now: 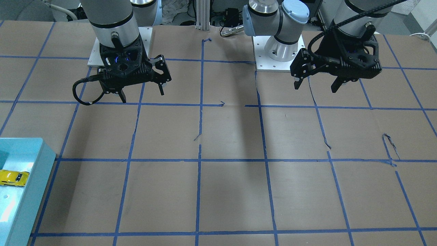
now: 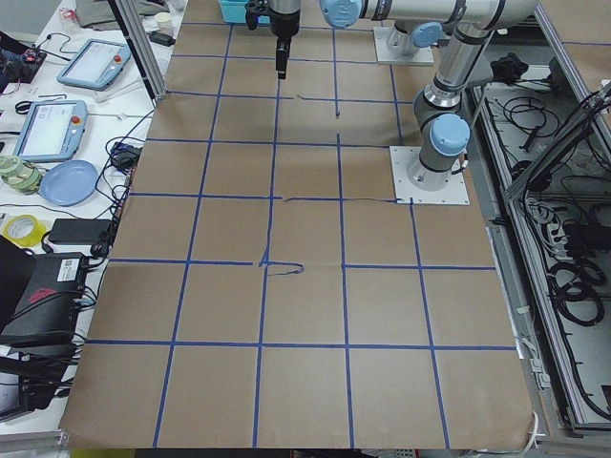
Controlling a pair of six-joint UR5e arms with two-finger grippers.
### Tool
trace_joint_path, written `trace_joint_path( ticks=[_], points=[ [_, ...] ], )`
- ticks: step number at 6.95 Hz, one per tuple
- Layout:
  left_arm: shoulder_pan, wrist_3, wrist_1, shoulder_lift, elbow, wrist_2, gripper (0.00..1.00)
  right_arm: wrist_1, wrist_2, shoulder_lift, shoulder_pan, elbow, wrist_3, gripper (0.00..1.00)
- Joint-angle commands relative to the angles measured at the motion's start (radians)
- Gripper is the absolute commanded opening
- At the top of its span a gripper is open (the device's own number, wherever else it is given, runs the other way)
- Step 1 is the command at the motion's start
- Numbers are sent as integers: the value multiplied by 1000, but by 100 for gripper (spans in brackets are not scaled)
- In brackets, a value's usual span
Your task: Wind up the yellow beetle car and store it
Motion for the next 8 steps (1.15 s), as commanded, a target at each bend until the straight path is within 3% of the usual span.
trace_joint_path(
  ticks=[1, 8],
  points=[
    [0, 0, -1, 0, 0, 0, 100, 0, -26, -3, -18, -1, 16, 100],
    [2, 0, 1, 0, 0, 0, 100, 3, -28, 0, -44, 2, 16, 100]
  ],
)
